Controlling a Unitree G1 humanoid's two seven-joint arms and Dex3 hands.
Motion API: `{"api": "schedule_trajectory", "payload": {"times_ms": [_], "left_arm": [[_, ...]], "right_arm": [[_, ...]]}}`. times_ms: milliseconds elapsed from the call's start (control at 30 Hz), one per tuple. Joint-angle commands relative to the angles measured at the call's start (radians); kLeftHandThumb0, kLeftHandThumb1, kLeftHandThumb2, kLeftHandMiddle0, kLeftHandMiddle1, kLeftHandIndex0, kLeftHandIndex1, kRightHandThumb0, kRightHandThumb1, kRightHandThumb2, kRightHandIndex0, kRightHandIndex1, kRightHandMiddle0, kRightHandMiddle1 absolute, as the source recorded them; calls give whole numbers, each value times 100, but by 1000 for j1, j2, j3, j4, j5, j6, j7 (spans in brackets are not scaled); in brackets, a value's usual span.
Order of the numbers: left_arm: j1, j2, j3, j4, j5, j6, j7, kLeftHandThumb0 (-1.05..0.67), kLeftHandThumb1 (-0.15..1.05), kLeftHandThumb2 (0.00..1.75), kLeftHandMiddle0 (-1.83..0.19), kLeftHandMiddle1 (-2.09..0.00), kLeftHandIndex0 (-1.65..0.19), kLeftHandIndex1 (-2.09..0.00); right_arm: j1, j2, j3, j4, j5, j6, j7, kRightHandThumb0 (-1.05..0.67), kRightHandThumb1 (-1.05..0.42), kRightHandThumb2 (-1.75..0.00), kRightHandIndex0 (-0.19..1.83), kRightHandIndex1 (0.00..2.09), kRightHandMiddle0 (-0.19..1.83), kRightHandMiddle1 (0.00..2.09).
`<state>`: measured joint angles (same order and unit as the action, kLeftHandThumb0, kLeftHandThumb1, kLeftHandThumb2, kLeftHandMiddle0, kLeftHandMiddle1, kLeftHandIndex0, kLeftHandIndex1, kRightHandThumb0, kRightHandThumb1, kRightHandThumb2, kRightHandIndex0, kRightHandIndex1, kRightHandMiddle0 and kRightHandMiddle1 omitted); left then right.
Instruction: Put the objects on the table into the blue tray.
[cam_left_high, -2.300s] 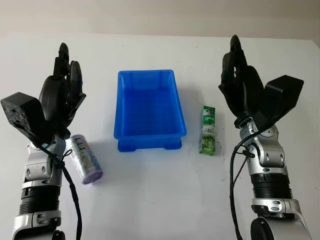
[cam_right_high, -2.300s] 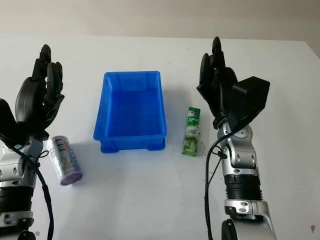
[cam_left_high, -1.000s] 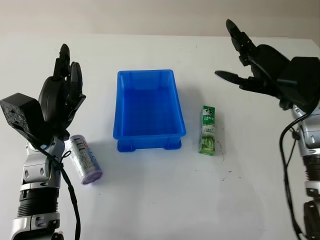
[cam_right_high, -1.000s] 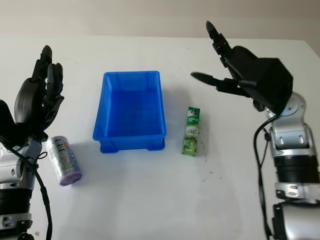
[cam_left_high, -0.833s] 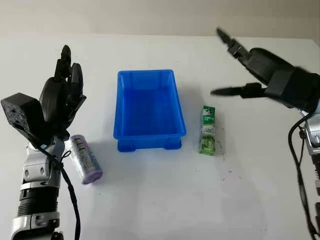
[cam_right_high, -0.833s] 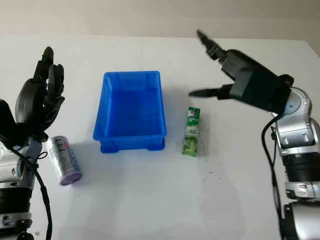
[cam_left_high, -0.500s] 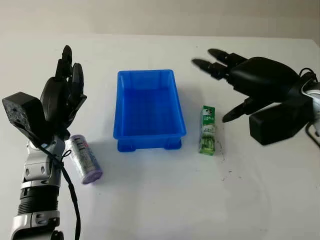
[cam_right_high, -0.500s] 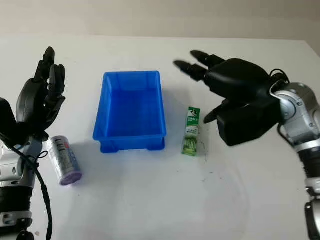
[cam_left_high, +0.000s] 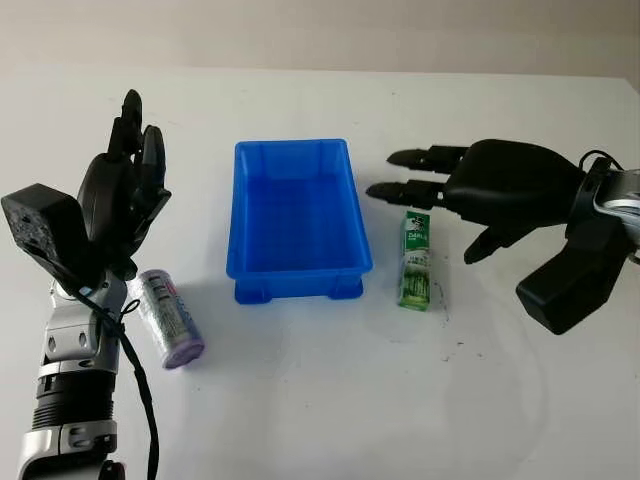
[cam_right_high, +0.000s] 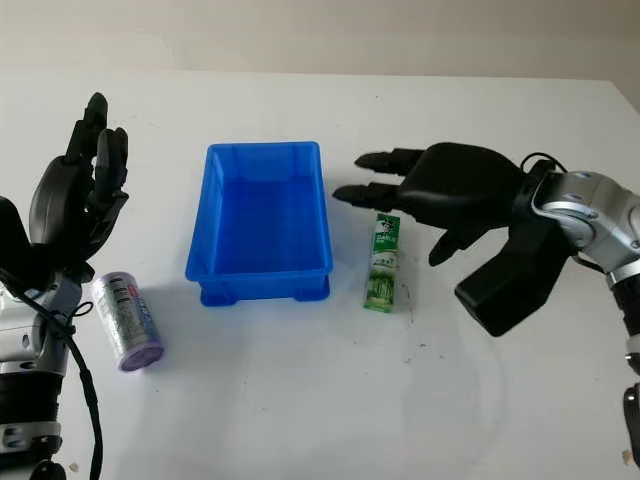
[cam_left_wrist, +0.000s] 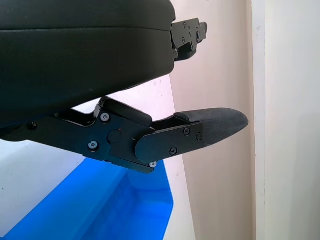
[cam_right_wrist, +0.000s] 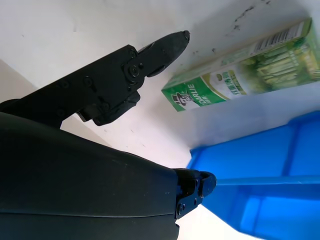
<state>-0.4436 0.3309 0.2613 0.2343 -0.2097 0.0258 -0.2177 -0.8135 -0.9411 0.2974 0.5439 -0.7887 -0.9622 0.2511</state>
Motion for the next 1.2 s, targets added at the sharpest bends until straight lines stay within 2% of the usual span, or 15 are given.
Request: {"api": "schedule_trajectory", "payload": {"times_ms": [0,300,600,733,833,900,1000,1167], "left_arm": [[-6,9,3,-8,1,-2,1,-74,105,64,15,-6,15,-6],[-8,11,3,-10,-1,2,1,-74,105,64,15,-5,16,-5],[-9,13,-6,-6,2,1,-11,-74,105,66,17,-5,17,-4],[-7,10,-5,-13,2,7,-4,-75,105,65,17,-5,18,-5],[-3,10,-3,-22,2,10,0,-74,105,65,16,-6,16,-5],[-1,11,-3,-24,2,10,0,-74,105,65,16,-5,17,-5],[0,12,-3,-21,-1,7,-6,-74,105,65,16,-5,17,-5],[3,14,-2,-30,1,10,-6,-73,105,65,16,-5,17,-5]], "right_arm": [[-6,-15,7,25,4,-29,-17,-30,-80,-8,17,10,20,9],[7,-14,21,55,9,-95,-35,-33,-79,-6,26,12,26,11],[31,14,48,85,-18,-97,-72,-30,-92,-8,30,12,28,12],[30,26,75,109,-59,-104,-119,-30,-96,-8,32,12,28,13],[34,42,91,135,-103,-108,-213,-26,-95,-7,40,16,35,17],[27,52,113,155,-156,-113,-293,-18,-96,-6,49,21,41,23],[5,66,159,187,-238,-104,-387,-16,-96,-5,51,30,28,60],[-30,94,232,252,-326,-91,-518,-18,-93,-5,51,39,25,82]]}}
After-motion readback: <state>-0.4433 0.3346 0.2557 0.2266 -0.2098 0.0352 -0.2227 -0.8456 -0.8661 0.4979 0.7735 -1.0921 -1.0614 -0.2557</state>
